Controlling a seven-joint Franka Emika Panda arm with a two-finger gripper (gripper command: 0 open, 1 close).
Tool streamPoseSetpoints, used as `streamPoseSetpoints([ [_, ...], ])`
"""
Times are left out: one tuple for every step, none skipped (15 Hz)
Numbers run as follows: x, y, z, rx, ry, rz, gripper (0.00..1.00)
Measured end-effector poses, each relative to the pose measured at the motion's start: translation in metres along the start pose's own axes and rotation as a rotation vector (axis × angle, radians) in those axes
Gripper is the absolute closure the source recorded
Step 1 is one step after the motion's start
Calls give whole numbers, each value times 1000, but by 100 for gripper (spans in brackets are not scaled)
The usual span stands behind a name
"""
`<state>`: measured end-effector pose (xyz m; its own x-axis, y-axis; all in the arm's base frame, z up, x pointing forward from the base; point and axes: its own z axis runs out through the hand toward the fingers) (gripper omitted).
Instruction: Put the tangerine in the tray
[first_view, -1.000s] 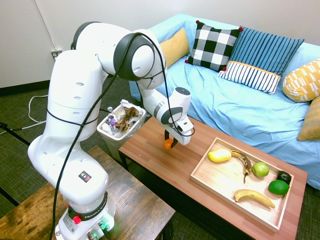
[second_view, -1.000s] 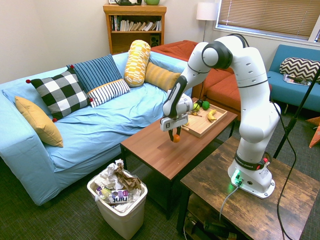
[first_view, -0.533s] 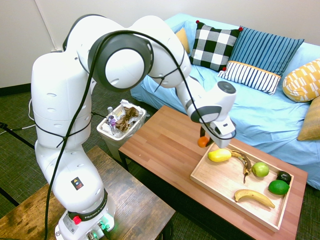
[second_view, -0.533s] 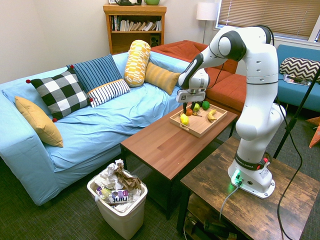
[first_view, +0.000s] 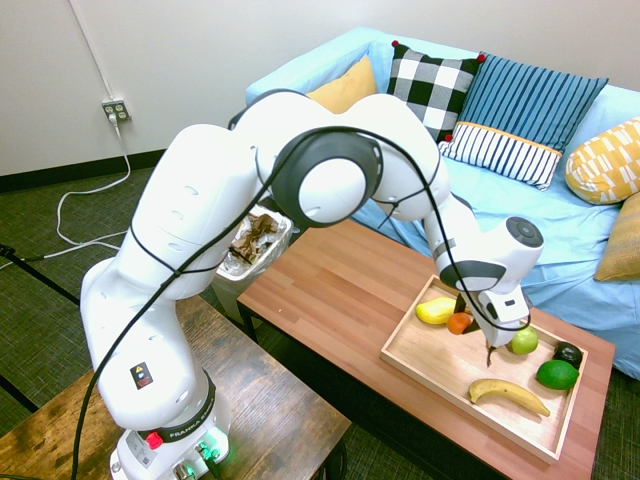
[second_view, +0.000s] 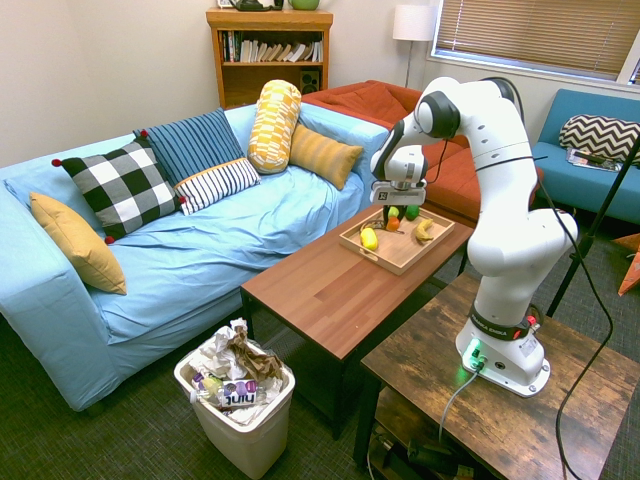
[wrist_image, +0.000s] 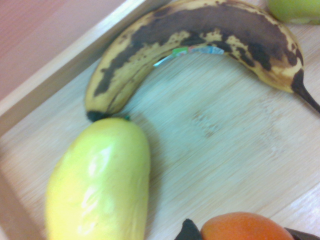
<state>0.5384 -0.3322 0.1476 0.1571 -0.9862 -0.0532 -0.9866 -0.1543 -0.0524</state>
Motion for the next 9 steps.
streamPoseSetpoints([
  [4,-1,13,-14,-2,6,100],
  [6,0,26,-28,-9,11,100],
  [9,1,37,-39,-16,17,100],
  [12,3,46,-48,-27,24,100],
  [15,2,49,-51,-34,29,0],
  [16,1,49,-55,-44,30,0],
  [17,1,49,-56,-49,30,0],
  [18,1,49,-56,-52,29,0],
  [18,1,49,-56,-53,26,0],
])
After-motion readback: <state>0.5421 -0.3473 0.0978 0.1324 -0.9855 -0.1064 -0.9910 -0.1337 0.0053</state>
